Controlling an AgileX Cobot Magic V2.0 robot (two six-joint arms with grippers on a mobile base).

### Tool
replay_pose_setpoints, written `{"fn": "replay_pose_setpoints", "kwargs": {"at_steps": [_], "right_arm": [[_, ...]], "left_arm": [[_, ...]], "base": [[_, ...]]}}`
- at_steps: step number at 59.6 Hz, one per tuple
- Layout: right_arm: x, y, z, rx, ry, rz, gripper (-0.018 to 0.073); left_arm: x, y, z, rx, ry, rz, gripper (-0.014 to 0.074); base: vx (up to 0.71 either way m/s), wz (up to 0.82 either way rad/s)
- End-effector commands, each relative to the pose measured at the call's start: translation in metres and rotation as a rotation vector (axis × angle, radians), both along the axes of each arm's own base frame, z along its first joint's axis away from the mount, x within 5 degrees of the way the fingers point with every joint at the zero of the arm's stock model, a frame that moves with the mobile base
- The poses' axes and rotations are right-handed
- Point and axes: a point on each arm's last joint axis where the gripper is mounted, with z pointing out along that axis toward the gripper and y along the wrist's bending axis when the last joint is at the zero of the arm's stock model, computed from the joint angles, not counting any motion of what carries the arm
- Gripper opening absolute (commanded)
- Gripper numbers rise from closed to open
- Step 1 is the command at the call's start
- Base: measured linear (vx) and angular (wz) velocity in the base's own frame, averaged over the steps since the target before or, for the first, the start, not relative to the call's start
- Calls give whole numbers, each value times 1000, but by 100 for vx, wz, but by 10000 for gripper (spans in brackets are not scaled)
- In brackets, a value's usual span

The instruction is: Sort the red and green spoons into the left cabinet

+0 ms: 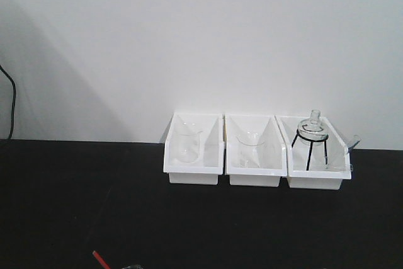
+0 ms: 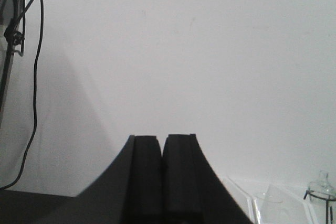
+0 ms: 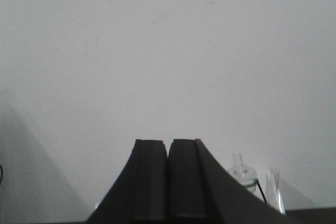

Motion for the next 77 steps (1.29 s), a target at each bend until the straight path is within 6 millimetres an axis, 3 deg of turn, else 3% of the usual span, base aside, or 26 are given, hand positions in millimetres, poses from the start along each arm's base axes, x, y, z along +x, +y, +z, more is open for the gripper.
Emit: {"fn": "replay_pose_setpoints", "kwargs": {"at_steps": [1,6,15,23,28,37,55,64,77], "right_arm": [[-16,-2,50,-45,-99,-28,-4],[-19,-3,83,-149,-61,-72,-4],[-2,-1,132,-282,79,-111,-4],[21,2,150,-297,143,-104,-4],[34,4,151,-300,169,-98,-4],[49,6,145,-302,226,-87,-4],[53,7,142,-305,263,-82,47],[53,8,141,-276,278,-65,154],[53,8,133,-271,368,-43,453]], "left_arm": [[-8,1,42,-28,-48,-12,3],[-3,-1,71,-16,16,-21,3],[25,-6,123,44,122,-16,3],[56,-10,145,71,181,-12,3],[77,-13,145,77,222,-11,3],[95,-15,140,82,274,-12,3],[105,-17,134,89,317,-13,37],[104,-17,134,89,318,-14,116],[104,-17,130,111,356,-14,331]], "base": [[0,0],[0,0],[0,0],[0,0],[0,0],[0,0],[0,0],[0,0],[0,0]]}}
